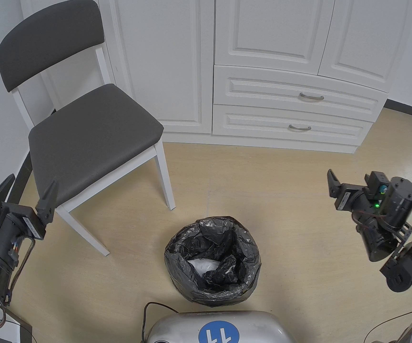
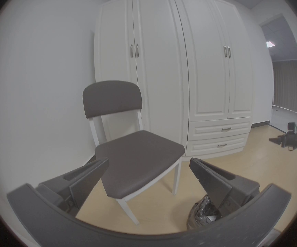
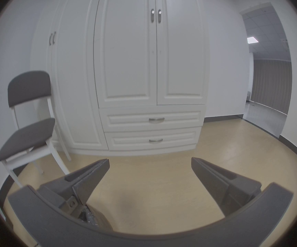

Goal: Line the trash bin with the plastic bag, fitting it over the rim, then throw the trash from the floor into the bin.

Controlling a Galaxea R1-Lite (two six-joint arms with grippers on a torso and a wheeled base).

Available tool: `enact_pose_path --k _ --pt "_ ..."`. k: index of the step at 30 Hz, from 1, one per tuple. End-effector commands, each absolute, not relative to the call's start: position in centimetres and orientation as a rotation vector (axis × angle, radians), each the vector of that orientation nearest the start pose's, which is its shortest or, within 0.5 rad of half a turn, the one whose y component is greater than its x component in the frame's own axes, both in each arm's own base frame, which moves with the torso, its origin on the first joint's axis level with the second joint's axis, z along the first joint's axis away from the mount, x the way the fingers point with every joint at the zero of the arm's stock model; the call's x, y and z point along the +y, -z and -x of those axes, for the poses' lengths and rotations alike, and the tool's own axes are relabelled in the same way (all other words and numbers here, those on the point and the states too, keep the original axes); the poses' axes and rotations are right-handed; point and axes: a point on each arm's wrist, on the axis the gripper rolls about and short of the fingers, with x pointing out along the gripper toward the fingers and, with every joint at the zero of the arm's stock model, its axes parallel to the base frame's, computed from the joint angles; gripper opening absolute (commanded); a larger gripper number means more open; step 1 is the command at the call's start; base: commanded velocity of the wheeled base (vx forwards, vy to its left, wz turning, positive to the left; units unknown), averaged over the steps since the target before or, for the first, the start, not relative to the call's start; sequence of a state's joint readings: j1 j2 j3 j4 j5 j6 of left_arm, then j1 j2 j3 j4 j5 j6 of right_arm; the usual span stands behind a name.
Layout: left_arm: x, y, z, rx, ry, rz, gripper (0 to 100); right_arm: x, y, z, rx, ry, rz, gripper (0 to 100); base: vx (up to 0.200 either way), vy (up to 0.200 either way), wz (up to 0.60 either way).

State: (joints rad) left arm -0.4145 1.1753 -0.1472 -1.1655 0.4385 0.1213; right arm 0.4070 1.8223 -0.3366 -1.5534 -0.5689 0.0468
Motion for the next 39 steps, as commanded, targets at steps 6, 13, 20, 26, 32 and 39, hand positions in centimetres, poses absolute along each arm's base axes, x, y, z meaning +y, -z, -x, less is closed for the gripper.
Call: enact_pose_path --k 6,13,20,26,32,39 --pt "-1.6 -23.1 -7.4 -0.402 -0.148 -0.081 100 5.8 -20.2 -15.1 -0.353 0.178 -0.153 100 0.0 0.0 0.0" --pt "0.0 -25.5 -3.9 -0.396 -0.225 -0.098 100 3.4 -23.0 -12.4 -0.504 0.279 -0.129 100 0.0 0.0 0.0" --pt "0.8 -27.7 -0.6 -0.427 -0.298 -0.099 100 1.0 -26.2 -8.3 -0.664 0.382 -0.133 100 0.0 0.0 0.0" --pt "1.1 -28.4 1.3 -0.475 -0.362 -0.096 100 -0.5 -27.7 -3.6 -0.688 0.434 -0.124 100 0.0 0.0 0.0" --pt "1.2 -29.1 3.1 -0.515 -0.402 -0.093 100 -1.3 -28.5 0.0 -0.712 0.49 -0.111 100 0.0 0.0 0.0" --pt "1.2 -30.9 7.1 -0.582 -0.453 -0.09 100 -1.9 -29.6 5.6 -0.78 0.542 -0.117 100 0.0 0.0 0.0"
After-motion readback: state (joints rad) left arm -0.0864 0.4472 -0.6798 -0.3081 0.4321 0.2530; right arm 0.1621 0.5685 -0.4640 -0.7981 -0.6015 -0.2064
